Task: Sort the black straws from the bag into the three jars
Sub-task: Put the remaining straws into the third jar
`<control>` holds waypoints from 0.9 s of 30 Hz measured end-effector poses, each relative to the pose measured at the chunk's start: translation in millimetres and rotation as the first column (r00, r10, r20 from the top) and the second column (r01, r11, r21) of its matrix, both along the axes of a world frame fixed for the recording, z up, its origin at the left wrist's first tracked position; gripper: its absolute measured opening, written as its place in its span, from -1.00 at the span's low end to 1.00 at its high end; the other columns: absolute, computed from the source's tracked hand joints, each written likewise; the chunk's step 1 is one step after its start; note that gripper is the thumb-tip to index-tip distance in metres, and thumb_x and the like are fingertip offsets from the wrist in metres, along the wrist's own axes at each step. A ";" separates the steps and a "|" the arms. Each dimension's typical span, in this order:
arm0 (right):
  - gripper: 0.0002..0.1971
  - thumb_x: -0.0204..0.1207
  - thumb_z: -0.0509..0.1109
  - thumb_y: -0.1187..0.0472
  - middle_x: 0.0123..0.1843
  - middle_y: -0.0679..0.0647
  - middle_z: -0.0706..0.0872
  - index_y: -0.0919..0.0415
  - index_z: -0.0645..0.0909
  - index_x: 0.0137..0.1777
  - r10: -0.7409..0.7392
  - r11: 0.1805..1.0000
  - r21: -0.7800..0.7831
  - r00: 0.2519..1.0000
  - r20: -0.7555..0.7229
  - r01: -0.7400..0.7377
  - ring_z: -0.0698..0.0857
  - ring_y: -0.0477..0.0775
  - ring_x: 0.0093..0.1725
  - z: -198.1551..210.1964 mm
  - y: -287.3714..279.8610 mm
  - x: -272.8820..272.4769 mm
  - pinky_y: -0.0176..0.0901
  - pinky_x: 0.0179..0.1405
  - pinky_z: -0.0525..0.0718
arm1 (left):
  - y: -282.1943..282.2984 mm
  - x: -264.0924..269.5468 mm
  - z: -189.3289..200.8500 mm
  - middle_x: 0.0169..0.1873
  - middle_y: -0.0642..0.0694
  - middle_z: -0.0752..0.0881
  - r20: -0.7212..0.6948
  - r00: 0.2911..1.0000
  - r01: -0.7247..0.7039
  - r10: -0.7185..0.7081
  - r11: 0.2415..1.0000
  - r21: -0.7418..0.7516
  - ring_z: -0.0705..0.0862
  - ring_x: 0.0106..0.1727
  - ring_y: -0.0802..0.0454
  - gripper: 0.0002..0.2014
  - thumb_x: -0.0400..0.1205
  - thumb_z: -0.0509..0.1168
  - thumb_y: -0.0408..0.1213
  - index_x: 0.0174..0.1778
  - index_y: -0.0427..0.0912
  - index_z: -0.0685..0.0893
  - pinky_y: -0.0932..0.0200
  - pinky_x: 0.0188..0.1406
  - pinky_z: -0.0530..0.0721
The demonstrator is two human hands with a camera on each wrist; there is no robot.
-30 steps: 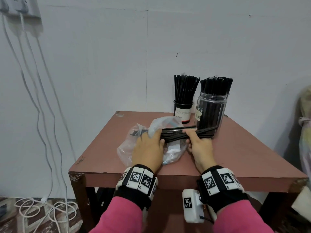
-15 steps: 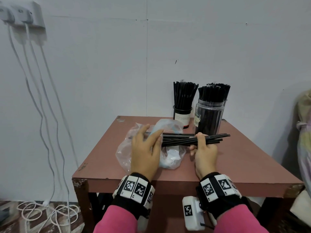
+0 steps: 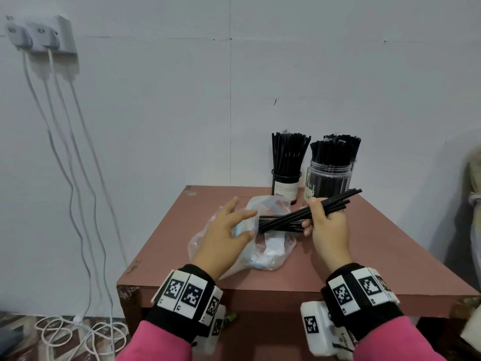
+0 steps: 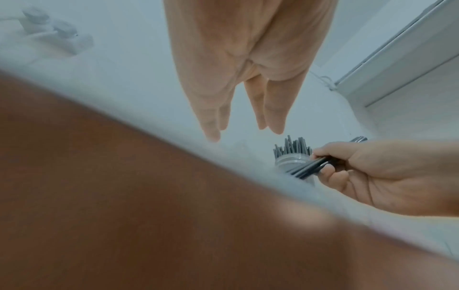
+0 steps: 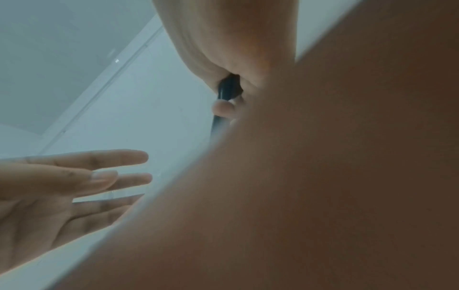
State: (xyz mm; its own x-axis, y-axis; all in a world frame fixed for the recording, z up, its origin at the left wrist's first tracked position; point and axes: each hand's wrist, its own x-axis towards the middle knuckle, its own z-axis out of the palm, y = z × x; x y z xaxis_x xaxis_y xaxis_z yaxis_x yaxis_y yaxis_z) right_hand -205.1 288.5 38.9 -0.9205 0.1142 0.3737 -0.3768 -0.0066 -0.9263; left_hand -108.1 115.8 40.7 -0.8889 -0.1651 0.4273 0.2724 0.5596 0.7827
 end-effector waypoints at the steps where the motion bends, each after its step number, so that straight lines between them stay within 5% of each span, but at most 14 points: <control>1: -0.64 0.69 0.25 0.12 -0.55 0.12 0.56 0.33 0.58 -0.29 -0.008 1.000 0.025 1.000 -0.023 0.009 0.49 -0.10 -0.66 5.6 4.3 1.9 -0.26 -0.62 0.50 | 0.3 2.2 6.2 0.52 0.21 0.33 -0.032 0.999 -0.014 0.013 1.000 -0.014 0.34 0.51 0.27 -0.60 0.60 0.38 -0.38 0.19 0.26 0.63 0.34 0.42 0.34; 4: -0.64 0.69 0.25 0.11 -0.53 0.11 0.58 0.31 0.59 -0.29 -0.013 0.991 0.130 0.995 -0.097 0.026 0.50 -0.14 -0.65 28.1 18.0 7.9 -0.40 -0.64 0.49 | 1.2 4.4 30.7 0.22 0.18 0.61 -0.121 0.991 -0.064 0.064 0.998 0.003 0.61 0.09 0.26 -0.65 0.61 0.37 -0.38 0.26 0.09 0.67 0.44 0.09 0.55; 7: -0.74 0.67 0.26 0.08 -0.48 0.06 0.63 0.18 0.60 -0.20 0.046 0.962 0.274 0.980 -0.193 0.008 0.52 -0.20 -0.63 56.7 23.4 14.1 -0.41 -0.61 0.49 | 13.4 1.7 59.0 -0.15 0.25 0.64 -0.076 0.996 -0.059 0.051 0.992 -0.111 0.59 -0.19 0.26 -0.64 0.62 0.37 -0.24 0.35 0.10 0.63 0.44 -0.08 0.56; 11: -0.79 0.63 0.29 0.05 -0.44 0.09 0.70 0.15 0.62 -0.15 0.211 0.873 0.482 0.951 -0.228 -0.078 0.65 -0.12 -0.53 91.0 11.5 23.7 -0.32 -0.47 0.58 | 39.0 -19.9 76.3 0.11 0.17 0.67 0.068 0.994 0.105 -0.090 0.958 -0.269 0.57 -0.23 0.28 -0.57 0.59 0.42 -0.15 0.39 0.07 0.57 0.32 -0.08 0.55; 14: -0.75 0.62 0.33 0.04 -0.47 0.18 0.71 0.23 0.57 -0.13 0.263 0.857 0.498 0.942 -0.209 -0.129 0.63 -0.07 -0.60 103.0 2.8 24.6 -0.35 -0.51 0.58 | 46.3 -36.5 76.3 -0.10 -0.03 0.72 0.068 0.990 0.138 -0.124 0.952 -0.272 0.59 -0.24 0.11 -0.94 0.65 0.32 -0.22 0.00 -0.08 0.62 0.19 -0.22 0.51; 17: -0.75 0.56 0.42 0.01 -0.30 0.16 0.75 0.19 0.60 0.03 0.360 0.850 0.462 0.920 -0.153 -0.255 0.67 -0.01 -0.54 104.4 0.8 18.9 -0.26 -0.48 0.61 | 41.0 -48.8 75.8 -0.19 -0.05 0.72 0.062 0.993 0.112 -0.099 0.962 -0.250 0.68 -0.15 0.01 -0.97 0.67 0.26 -0.27 -0.07 -0.11 0.59 0.11 -0.12 0.62; 20: -0.74 0.49 0.48 0.02 -0.14 -0.07 0.74 0.03 0.62 0.14 0.382 0.890 0.341 0.904 -0.190 -0.304 0.72 -0.09 -0.37 111.5 12.9 5.1 -0.20 -0.43 0.63 | 27.5 -59.2 79.4 -0.28 0.00 0.73 -0.023 0.999 0.046 -0.048 0.997 -0.068 0.64 -0.32 0.22 -0.94 0.64 0.29 -0.33 -0.12 -0.12 0.64 0.24 -0.24 0.57; 23: -0.73 0.44 0.50 -0.11 -0.02 -0.12 0.75 -0.03 0.65 0.05 0.029 0.983 0.178 0.939 -0.344 0.034 0.72 -0.12 -0.04 126.5 37.1 -26.4 -0.09 0.06 0.71 | 15.9 -66.9 94.8 -0.24 -0.15 0.79 -0.104 0.994 0.039 -0.013 0.967 0.252 0.49 -0.49 0.17 -0.89 0.65 0.28 -0.37 -0.18 -0.15 0.62 0.31 -0.46 0.44; 25: -0.44 0.36 0.53 -0.23 0.27 -0.03 0.64 -0.02 0.55 0.30 -0.118 0.939 0.278 0.949 -0.293 0.203 0.57 0.00 0.31 133.1 48.6 -57.0 0.09 0.39 0.55 | 16.0 -73.8 109.4 -0.26 -0.14 0.81 -0.135 0.990 0.080 -0.030 0.919 0.385 0.44 -0.51 0.13 -0.90 0.67 0.26 -0.39 -0.14 -0.19 0.61 0.31 -0.55 0.40; 27: -0.07 0.18 0.57 -0.36 0.51 0.10 0.45 -0.05 0.34 0.53 -0.072 0.821 0.551 0.986 -0.153 0.146 0.41 0.17 0.51 134.4 48.8 -83.3 0.20 0.49 0.42 | 22.5 -82.8 122.3 -0.26 -0.12 0.81 -0.159 0.986 0.114 -0.048 0.889 0.443 0.45 -0.51 0.14 -0.91 0.69 0.25 -0.39 -0.12 -0.21 0.61 0.31 -0.56 0.42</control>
State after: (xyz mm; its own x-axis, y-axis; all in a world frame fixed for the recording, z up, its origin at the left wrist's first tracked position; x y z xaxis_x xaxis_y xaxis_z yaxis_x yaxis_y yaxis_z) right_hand -288.4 337.4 173.3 -0.8587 -0.0510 0.5100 -0.4516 0.5459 -0.7057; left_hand -190.9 138.3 163.0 -0.8443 -0.2989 0.4448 0.4265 0.1280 0.8954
